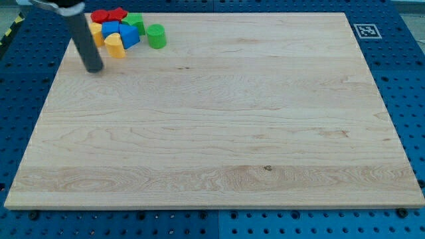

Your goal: Move your arm to the top left

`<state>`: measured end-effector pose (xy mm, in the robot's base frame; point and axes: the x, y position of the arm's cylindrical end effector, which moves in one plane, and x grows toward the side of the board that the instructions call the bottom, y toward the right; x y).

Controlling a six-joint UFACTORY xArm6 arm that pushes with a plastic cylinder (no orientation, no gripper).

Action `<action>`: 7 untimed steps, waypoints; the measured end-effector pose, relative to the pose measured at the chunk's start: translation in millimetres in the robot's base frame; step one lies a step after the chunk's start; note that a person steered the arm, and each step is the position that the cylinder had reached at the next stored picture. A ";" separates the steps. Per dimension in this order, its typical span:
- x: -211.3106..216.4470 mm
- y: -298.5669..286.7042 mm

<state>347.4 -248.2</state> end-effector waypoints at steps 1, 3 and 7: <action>-9.1 -15.7; -52.1 -53.3; -132.4 -56.2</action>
<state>214.9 -304.4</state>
